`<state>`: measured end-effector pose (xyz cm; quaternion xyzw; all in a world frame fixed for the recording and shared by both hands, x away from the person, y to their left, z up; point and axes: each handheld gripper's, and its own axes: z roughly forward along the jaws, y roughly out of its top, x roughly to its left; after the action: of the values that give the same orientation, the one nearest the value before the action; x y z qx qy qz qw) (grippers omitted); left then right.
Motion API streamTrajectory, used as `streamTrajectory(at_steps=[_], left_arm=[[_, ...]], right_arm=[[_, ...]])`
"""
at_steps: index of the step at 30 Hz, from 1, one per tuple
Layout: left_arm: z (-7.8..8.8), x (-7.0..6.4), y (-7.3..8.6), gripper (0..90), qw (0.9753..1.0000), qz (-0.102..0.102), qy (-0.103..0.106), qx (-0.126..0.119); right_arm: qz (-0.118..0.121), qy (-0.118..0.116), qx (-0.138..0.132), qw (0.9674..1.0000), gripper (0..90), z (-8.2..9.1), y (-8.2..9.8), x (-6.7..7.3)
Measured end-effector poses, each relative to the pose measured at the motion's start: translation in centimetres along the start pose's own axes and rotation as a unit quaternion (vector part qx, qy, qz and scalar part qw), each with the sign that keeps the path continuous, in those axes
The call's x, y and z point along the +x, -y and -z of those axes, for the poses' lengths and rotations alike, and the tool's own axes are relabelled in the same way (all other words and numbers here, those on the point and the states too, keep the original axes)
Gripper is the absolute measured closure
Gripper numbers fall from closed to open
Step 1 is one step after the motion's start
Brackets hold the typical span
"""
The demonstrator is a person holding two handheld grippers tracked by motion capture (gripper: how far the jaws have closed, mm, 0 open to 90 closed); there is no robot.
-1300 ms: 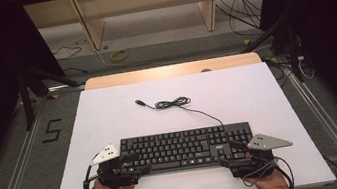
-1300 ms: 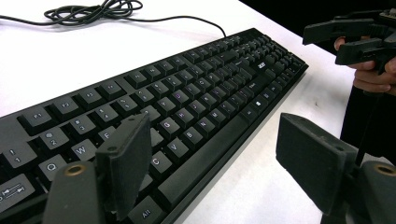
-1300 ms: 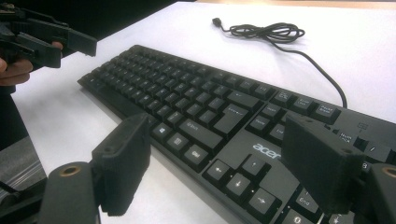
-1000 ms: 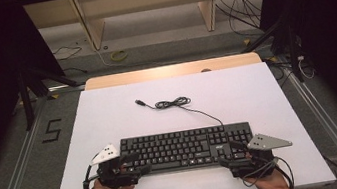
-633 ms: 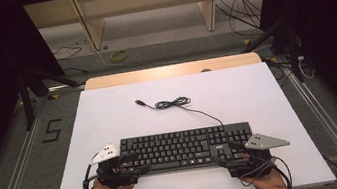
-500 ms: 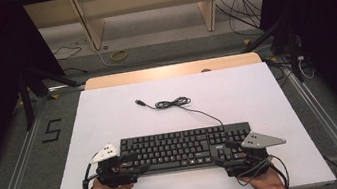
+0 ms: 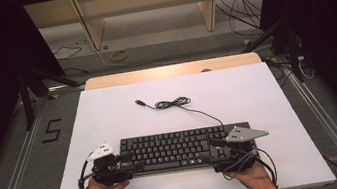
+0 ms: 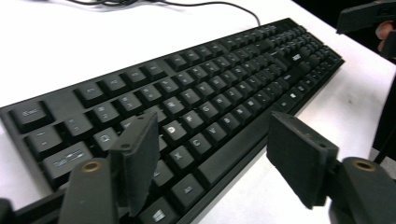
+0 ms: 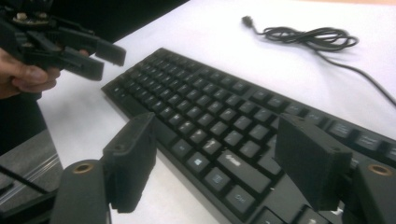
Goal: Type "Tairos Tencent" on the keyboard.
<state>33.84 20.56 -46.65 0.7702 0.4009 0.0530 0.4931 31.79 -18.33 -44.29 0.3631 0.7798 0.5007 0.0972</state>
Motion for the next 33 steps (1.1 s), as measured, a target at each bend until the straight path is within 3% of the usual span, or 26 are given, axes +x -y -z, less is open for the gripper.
streamTrajectory(at_steps=[5, 12, 16, 22, 33], left_arm=[[0.2, 0.3, 0.0, 39.7, 0.9999, 0.006, -0.014, 0.007], [0.4, 0.4, 0.1, 56.5, 0.9991, 0.005, -0.034, 0.026], [0.4, 0.3, 0.0, 61.5, 0.9987, -0.002, -0.035, 0.036], [0.5, 0.6, 0.0, 67.9, 0.9984, 0.002, -0.038, 0.042], [0.6, 0.9, 0.0, 79.3, 0.9971, 0.001, -0.051, 0.057]], right_arm=[[-0.001, -0.009, 0.008, 0.9999, 35.5, -0.7, -0.5, 0.3], [0.015, -0.024, 0.024, 0.9993, 45.8, -2.8, -2.5, 1.2], [0.013, -0.033, 0.028, 0.9990, 48.9, -4.1, -3.2, 1.3], [0.018, -0.041, 0.040, 0.9982, 53.1, -6.0, -4.2, 1.4], [0.024, -0.035, 0.073, 0.9964, 72.0, -9.1, -4.9, 1.8]])
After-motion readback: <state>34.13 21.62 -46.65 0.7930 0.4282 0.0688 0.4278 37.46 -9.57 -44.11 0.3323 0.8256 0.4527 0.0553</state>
